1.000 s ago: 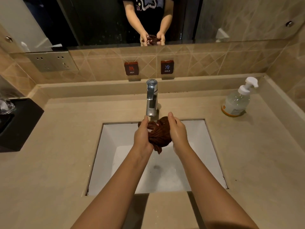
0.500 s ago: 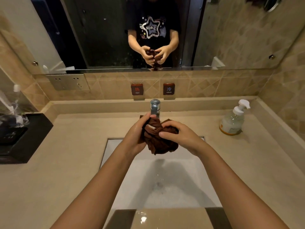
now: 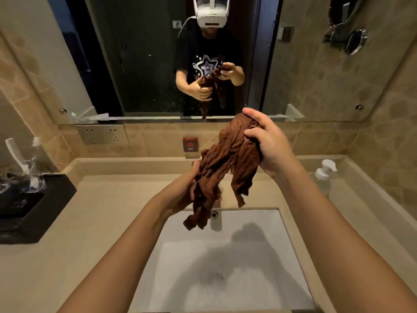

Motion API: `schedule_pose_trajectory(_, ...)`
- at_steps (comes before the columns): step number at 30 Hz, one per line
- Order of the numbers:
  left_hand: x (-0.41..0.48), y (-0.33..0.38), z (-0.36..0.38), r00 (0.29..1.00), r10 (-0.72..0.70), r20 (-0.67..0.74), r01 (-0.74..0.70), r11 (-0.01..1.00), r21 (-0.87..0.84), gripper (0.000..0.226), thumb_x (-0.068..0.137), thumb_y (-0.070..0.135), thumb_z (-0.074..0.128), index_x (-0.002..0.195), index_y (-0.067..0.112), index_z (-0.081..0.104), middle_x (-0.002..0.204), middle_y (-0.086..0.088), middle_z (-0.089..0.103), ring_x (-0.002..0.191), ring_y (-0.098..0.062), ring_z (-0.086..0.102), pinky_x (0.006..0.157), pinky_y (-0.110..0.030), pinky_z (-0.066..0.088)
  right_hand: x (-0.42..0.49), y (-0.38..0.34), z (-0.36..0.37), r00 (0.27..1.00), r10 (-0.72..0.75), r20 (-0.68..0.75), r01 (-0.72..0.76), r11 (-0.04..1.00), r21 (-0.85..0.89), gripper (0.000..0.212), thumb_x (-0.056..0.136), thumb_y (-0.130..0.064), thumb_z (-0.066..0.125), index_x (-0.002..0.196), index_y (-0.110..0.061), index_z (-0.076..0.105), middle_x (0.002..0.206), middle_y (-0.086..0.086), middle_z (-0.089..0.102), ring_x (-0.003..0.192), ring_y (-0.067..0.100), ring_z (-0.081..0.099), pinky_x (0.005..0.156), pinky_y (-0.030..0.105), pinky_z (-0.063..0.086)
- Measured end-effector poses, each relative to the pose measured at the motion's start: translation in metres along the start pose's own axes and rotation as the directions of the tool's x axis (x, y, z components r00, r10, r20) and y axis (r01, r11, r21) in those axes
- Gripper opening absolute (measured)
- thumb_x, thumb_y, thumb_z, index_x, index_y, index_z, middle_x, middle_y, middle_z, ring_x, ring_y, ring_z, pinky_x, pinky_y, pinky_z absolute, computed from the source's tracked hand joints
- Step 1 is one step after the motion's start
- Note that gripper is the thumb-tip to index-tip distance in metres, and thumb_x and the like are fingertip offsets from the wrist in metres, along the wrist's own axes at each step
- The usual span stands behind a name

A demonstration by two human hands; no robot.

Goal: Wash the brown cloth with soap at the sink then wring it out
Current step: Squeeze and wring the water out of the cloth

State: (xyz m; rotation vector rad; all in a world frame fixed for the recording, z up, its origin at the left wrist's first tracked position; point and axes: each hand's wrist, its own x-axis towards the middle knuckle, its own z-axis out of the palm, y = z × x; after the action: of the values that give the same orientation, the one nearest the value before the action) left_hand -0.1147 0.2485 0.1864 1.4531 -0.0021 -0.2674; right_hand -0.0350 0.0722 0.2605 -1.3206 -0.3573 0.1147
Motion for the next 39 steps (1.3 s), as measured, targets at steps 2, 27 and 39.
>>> schedule_pose_trajectory(2,-0.003,0.010,-0.004,0.994,0.057,0.089,-0.057,0.998,-0.003,0.070,0.074,0.065,0.058,0.118,0.011,0.053,0.092,-0.011,0.070,0.083,-0.025,0.069,0.083,-0.036,0.055,0.006,-0.011,-0.001,1.000,0.002,0.005,-0.003,1.000,0.014,0.048,0.086,0.006,0.044,0.126,-0.019,0.052,0.114,0.009,0.056,0.096,0.022,0.060,0.072,0.027,0.050)
schedule_pose_trajectory(27,0.025,0.119,0.012,0.978,0.013,0.207,-0.089,0.927,0.365,0.035,0.080,0.032,0.059,0.109,0.012,0.065,0.110,-0.008,0.069,0.101,-0.022,0.065,0.087,-0.031,0.051,-0.009,-0.024,-0.027,0.787,0.279,0.550,-0.047,0.916,-0.399,0.051,0.076,-0.011,0.066,0.121,-0.033,0.053,0.118,-0.005,0.064,0.112,0.011,0.060,0.094,0.027,0.050)
schedule_pose_trajectory(39,0.014,0.077,-0.025,0.972,0.093,0.216,-0.153,0.947,0.283,0.048,0.083,0.033,0.067,0.125,0.044,0.046,0.132,0.008,0.054,0.117,-0.010,0.058,0.091,-0.023,0.050,-0.001,-0.040,0.009,0.990,-0.099,0.105,0.140,0.825,-0.547,0.030,0.079,-0.005,0.059,0.106,-0.018,0.059,0.107,0.007,0.060,0.098,0.017,0.060,0.075,0.020,0.050)
